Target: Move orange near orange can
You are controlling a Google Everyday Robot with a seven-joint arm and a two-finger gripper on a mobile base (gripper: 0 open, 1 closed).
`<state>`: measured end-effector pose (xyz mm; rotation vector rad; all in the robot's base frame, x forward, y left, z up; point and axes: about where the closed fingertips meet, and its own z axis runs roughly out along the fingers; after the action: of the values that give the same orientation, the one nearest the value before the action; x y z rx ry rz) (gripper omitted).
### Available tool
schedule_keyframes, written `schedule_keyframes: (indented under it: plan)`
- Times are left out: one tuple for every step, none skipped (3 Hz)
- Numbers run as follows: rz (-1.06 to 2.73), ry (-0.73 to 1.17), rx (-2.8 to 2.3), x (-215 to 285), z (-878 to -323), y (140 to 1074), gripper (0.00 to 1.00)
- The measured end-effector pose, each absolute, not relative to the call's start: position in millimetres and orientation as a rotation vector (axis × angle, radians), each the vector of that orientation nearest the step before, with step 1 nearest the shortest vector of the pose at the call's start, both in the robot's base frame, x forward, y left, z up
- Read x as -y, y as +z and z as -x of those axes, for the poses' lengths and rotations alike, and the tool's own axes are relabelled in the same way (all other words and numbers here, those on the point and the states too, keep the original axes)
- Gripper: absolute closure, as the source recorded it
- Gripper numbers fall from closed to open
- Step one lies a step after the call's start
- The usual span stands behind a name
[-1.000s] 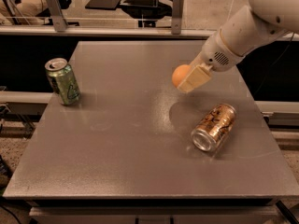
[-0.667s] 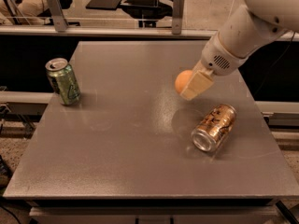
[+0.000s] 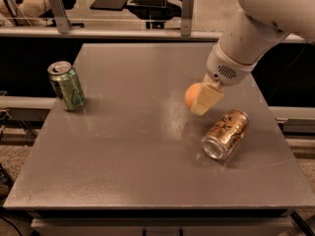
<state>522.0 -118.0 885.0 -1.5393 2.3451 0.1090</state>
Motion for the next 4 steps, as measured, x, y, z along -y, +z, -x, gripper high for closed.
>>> schedule_keyframes:
  plan:
    - [1.577,0.107,-2.370,114.1,-520.6,878.6,0.82]
    - [1.608,0.112,-2.400,111.2,-525.1,873.1,0.59]
    - [1.622,0.037,-2.454,109.2,-527.5,866.3,0.35]
    - [1.610,-0.065,-2.529,115.5,-527.6,859.9,0.12]
